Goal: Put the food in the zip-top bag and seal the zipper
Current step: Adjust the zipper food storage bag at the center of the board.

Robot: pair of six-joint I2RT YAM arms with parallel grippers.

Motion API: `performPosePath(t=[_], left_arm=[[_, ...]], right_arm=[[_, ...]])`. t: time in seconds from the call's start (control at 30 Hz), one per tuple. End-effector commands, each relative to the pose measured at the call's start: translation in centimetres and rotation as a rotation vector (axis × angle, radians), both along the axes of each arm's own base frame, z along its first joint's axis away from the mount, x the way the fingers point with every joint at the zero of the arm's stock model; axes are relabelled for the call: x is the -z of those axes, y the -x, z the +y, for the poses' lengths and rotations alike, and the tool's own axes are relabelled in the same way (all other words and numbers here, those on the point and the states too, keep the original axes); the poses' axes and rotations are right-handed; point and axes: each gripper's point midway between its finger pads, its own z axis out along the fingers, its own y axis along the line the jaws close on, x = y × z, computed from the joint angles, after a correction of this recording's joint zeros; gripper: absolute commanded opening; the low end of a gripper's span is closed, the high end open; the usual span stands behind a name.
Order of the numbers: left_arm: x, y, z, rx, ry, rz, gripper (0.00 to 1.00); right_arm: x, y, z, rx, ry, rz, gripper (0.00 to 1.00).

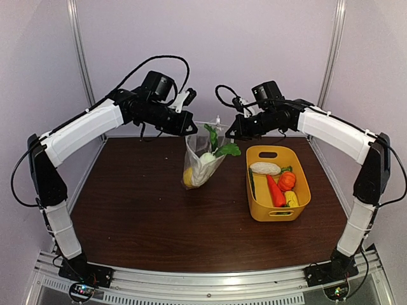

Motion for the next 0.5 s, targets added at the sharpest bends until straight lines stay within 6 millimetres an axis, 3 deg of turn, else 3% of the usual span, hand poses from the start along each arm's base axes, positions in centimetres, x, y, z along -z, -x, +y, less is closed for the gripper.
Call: performPosePath(t=[0.0,0.03,0.1,0.13,0.2,0.23,0.27,0.3,0.33,0.4,0.43,0.47], left_arm=[[-3.1,-1.0,1.6,-0.097,-0.011,-0.111,0.00],[-2.8,-1.2,1.9,-0.121,-0.026,-0.079,0.00],[-4.7,1.8,-1.2,0.026,0.030,-0.046,0.00],[-4.7,1.7,-1.2,0.002,-0.008,-0.107,0.00],[-2.4,-1.5,1.8,-0.150,-0.115,-0.175,0.00],[-2.5,-1.1,1.2,-0.105,-0.057,-0.100,0.00],[-3.6,0.4,-0.5,-0.001,0.026,-0.050,0.00],[-4.6,1.1,-1.2,0.021,0.047,-0.069,0.00],[-4.8,0.5,-0.9,-0.014,0.012,-0.142,0.00],[-1.5,-3.2,1.8,-0.152,-0.111,-0.218,0.00],[0.0,-4.4,2.8,-0.189,-0.116,-0.168,0.00],[0.0,-3.4,1.4,-0.089,-0.039,-0.074,0.00]], right_arm=[[-2.5,-0.1,-0.2,-0.004,-0.074,-0.030,0.00],[-2.3,-0.2,-0.3,-0.002,-0.063,-0.026,0.00],[-2.6,0.7,0.0,-0.025,-0.078,-0.030,0.02],[-2.9,0.9,-0.3,-0.012,-0.073,-0.050,0.03],[-3.0,0.8,-0.9,0.017,-0.047,-0.071,0.03],[-3.1,0.8,-1.0,0.023,-0.040,-0.067,0.03],[-3.5,1.2,-1.1,0.020,-0.051,-0.067,0.02],[-4.2,1.6,-1.1,0.014,-0.073,-0.081,0.03],[-4.8,1.9,-1.3,0.021,-0.074,-0.106,0.03],[-4.6,1.1,-1.6,0.053,-0.019,-0.129,0.00],[-4.2,0.8,-1.4,0.052,-0.012,-0.109,0.00],[-4.6,1.3,-0.8,0.029,-0.045,-0.096,0.00]])
